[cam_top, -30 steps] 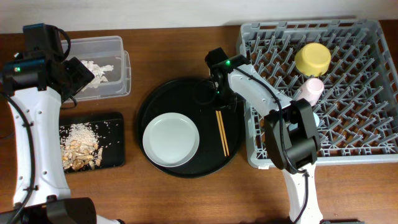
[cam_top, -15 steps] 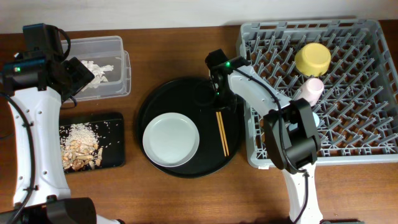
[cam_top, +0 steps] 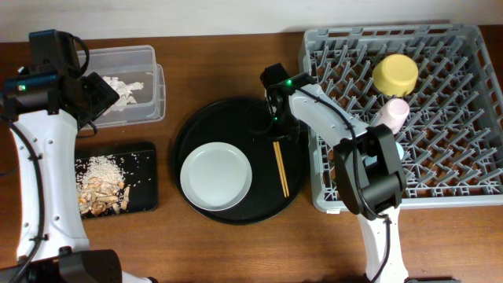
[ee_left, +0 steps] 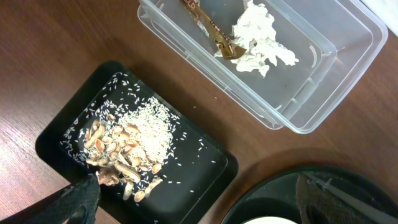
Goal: Sort waste into correct bins and load items into the dishwasher rack
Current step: 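Close the right gripper on one chopstick and lift it, then carry the chopstick right and drop it into the rack's left edge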
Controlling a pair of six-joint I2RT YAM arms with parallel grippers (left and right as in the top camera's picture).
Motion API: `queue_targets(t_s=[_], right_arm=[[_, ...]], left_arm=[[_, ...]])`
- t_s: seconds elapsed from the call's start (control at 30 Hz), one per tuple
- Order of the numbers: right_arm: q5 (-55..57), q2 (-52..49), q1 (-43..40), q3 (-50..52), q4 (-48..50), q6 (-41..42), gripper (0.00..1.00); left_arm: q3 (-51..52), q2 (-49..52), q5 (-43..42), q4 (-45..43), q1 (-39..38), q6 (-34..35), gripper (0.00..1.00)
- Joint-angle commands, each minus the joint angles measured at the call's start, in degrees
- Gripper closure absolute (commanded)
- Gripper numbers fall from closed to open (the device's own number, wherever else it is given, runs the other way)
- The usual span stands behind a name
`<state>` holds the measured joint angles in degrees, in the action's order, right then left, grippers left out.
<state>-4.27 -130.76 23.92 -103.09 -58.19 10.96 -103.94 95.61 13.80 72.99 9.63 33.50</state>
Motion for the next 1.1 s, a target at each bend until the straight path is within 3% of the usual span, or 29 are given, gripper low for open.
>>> queue_targets(t_s=[0.0,0.27,0.37,0.57,0.93,1.07], right_arm=[[0.2,-0.9,-0.3,2.1,0.1,2.0,0.82],[-0.6,-0.9,-0.3,2.1,0.2,2.0,0.83],[-0.6,-0.9,-0.3,2.1,0.3,2.9,0.95],[-1.5,-0.7,-0.5,0.3,-1.6,3.3,0.96],[-1.3,1.3,-11.1,-30.7,-17.4,-6.5,0.96],[-1.3,1.3,-16.7,-33.9,-17.8,-11.6,0.96]], left_arm=[[-0.5,-0.7,0.6,-0.1,0.3,0.3,0.01],[-0.5,-0.7,0.6,-0.1,0.3,0.3,0.01],[-0.5,-0.7,0.6,-0.1,0.3,0.3,0.01],[-0.5,-0.7,0.6,-0.1,0.3,0.3,0.01],[-0.5,-0.7,0.6,-0.1,0.3,0.3,0.01],[-0.5,-0.7,0.6,-0.1,0.3,0.3,0.01]])
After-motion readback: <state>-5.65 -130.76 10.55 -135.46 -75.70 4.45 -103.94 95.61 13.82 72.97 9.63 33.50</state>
